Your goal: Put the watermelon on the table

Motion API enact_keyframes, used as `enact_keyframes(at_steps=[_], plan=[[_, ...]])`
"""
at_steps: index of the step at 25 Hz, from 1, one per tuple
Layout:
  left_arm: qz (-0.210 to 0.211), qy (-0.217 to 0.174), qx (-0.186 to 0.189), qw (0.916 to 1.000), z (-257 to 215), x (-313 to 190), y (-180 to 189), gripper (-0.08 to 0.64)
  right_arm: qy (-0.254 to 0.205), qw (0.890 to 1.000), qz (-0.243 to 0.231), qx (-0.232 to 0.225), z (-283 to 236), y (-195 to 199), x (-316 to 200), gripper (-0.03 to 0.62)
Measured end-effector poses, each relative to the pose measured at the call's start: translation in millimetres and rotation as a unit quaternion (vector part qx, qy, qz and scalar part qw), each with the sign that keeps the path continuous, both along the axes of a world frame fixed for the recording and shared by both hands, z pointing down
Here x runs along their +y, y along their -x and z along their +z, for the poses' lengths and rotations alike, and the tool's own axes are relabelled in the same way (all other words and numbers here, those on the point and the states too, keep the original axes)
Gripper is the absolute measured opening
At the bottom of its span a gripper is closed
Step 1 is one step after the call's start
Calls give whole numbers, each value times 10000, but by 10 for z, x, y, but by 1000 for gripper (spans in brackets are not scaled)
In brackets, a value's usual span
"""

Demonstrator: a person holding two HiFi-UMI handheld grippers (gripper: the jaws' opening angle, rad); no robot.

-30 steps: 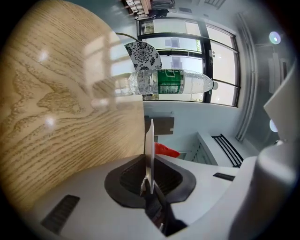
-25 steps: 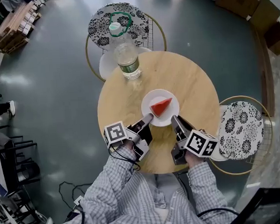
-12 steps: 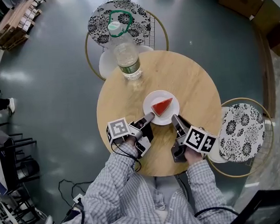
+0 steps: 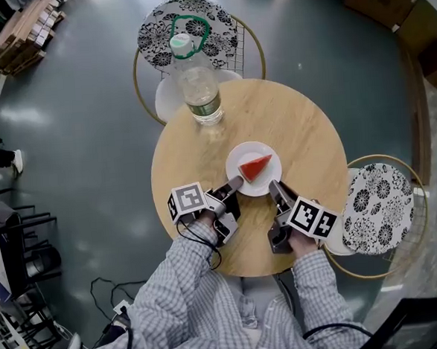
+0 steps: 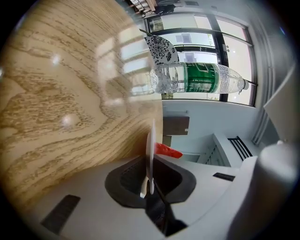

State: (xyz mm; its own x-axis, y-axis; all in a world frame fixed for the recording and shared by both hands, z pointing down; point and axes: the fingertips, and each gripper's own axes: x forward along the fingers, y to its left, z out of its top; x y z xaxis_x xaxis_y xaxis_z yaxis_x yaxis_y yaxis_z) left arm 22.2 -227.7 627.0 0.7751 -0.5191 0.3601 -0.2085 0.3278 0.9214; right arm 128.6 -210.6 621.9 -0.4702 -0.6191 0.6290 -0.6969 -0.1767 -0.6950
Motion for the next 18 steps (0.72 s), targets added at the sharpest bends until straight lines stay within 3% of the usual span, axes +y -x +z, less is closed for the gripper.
enact_keyframes(at_steps=[9, 11, 13, 14, 15, 16, 18], plan=[[-8, 73, -10, 10000, 7, 1, -4, 38, -224, 9985, -455, 182, -90, 29, 36, 95], [30, 86, -58, 9999, 13, 6, -7, 37, -387, 9959, -689, 430, -136, 36, 61, 95], [45, 99, -86, 9999, 22, 8, 0, 37, -715, 9859, -1125, 1013, -213, 47, 81, 94], [44, 102, -89, 9999, 26, 9, 5, 35, -940, 9742, -1452, 1449, -256, 61, 93, 95], [44, 103, -90, 9999, 29, 11, 7, 35, -1186, 9556, -1864, 1951, -299, 92, 109, 95], [46, 103, -91, 9999, 31, 12, 7, 35, -1428, 9296, -2340, 2463, -339, 148, 134, 94], [57, 110, -102, 9999, 35, 13, 3, 35, -1849, 8635, -3334, 3301, -387, 328, 213, 94]])
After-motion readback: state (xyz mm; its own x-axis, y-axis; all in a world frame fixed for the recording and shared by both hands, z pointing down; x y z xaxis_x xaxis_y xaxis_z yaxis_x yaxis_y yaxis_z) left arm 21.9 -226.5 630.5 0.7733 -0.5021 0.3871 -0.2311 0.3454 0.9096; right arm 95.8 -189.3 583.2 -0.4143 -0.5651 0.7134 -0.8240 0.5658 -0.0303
